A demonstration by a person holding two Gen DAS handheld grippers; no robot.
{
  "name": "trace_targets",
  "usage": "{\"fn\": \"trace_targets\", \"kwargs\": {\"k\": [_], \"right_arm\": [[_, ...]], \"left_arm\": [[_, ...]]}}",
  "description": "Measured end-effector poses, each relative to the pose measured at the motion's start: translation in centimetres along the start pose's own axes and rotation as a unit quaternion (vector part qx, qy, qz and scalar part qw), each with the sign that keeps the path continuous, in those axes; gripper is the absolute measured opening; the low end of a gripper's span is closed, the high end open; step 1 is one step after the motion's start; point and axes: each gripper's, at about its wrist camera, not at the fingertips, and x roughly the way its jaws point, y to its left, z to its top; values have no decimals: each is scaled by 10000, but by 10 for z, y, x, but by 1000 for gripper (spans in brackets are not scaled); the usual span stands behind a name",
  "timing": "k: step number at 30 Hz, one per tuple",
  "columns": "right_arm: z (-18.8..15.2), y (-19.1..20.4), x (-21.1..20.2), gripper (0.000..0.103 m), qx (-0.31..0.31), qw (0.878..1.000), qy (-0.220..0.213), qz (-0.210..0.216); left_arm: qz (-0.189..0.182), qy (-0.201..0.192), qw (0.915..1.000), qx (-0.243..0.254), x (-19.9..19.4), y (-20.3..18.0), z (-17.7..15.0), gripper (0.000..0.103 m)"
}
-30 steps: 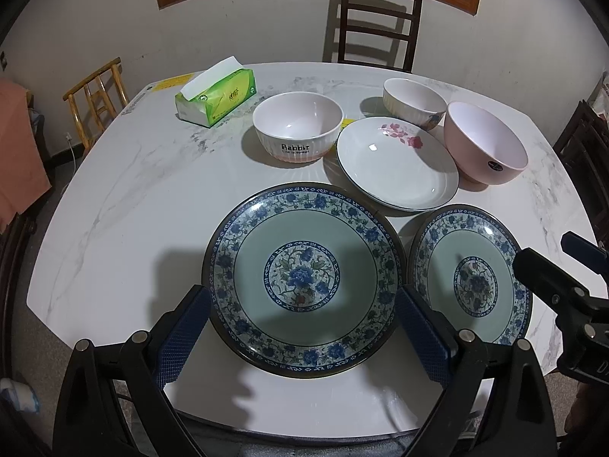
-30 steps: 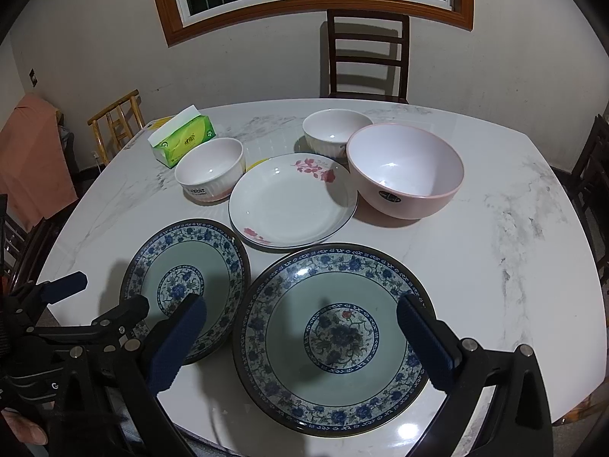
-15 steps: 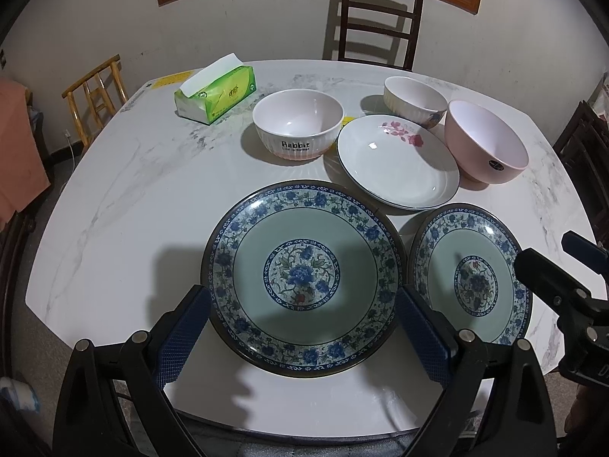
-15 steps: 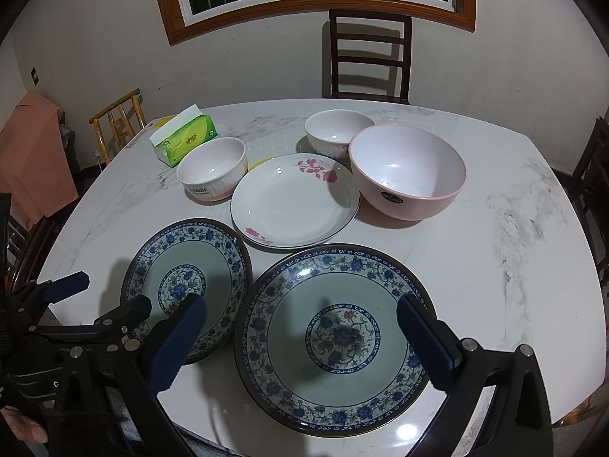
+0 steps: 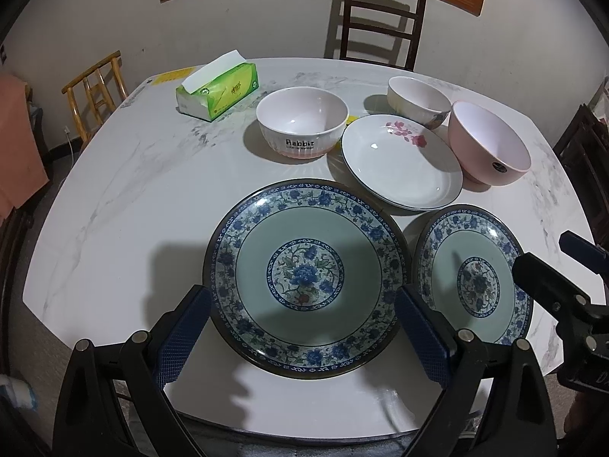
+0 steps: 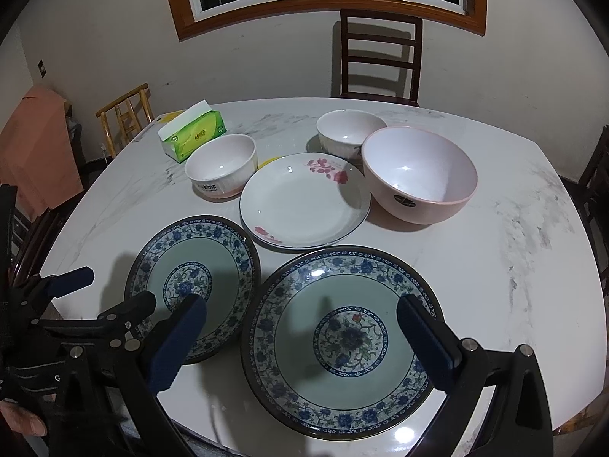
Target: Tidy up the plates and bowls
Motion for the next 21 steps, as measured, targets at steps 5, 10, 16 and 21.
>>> {"fn": "trace_targets", "kwargs": {"k": [5, 10, 16, 21], "right_arm": [[1, 3, 6, 93, -134, 9998, 74, 138], [4, 5, 18, 83, -218, 9981, 279, 504], [12, 8, 39, 60, -309, 9927, 623, 985], [22, 13, 61, 44, -342, 9855, 949, 1364]], "left_arm": [[-16, 88, 9999, -63, 5, 8, 1, 86], [-25, 129, 9998, -175, 9, 21, 3, 79], [-207, 306, 9980, -519, 19, 46, 5, 66], [-494, 453, 9938, -884, 27, 70, 5, 51]]}}
